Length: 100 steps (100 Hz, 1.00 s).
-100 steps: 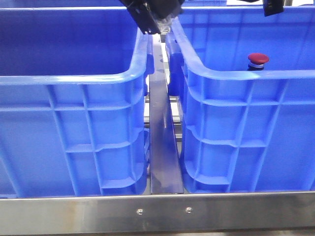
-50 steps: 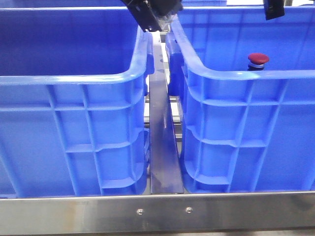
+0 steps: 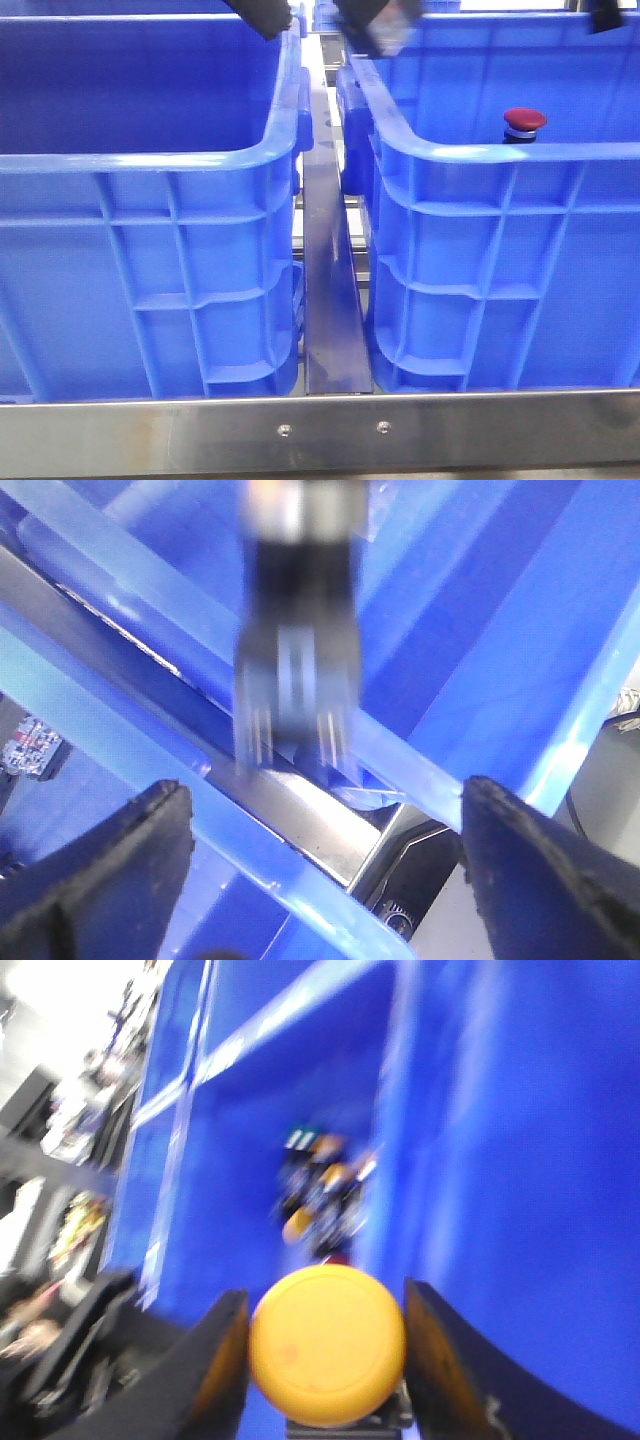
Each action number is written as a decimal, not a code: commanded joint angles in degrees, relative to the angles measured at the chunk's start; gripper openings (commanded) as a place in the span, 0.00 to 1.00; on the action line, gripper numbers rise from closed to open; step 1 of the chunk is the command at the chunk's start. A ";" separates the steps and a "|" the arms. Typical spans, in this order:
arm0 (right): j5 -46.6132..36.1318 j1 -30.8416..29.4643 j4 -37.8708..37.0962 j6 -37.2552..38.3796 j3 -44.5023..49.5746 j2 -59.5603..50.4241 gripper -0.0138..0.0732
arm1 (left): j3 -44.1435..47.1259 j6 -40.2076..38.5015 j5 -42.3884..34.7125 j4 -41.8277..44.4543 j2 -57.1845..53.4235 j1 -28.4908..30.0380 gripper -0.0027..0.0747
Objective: Pick red and yellow buttons and place in box
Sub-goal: 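Grasp the yellow button with the right gripper and release the left gripper, then carry the yellow button with the right gripper and set it beside the red button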
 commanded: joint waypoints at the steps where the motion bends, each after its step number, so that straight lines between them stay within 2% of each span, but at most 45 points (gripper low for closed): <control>1: 1.21 -3.36 4.02 -6.02 -2.04 -2.50 0.47 | -1.56 -0.09 -2.52 -1.13 -2.42 -0.41 0.71; 19: -1.92 -9.00 2.27 -19.46 -2.04 -2.98 0.47 | -1.56 -0.09 -2.52 -1.13 -2.42 -0.41 0.71; 31: -8.04 -9.27 0.11 -28.33 -1.61 -2.98 0.47 | -1.56 -0.09 -2.52 -1.13 -2.42 -0.41 0.71; 40: -13.19 -9.27 0.25 -32.21 -0.79 -2.98 0.47 | -1.56 -0.09 -2.52 -1.13 -2.42 -0.41 0.71; 69: -34.08 -9.27 0.35 -34.54 1.31 -2.22 0.47 | -1.56 -0.09 -2.52 -1.47 -2.42 -0.41 0.71; 83: -39.07 -9.27 0.35 -35.80 1.10 0.70 0.47 | -1.56 -0.09 -2.52 -1.47 -2.42 -0.41 0.71; 100: -40.50 -9.27 0.35 -37.30 -1.19 6.58 0.47 | -1.56 -0.09 -2.52 -1.47 -2.42 -0.41 0.71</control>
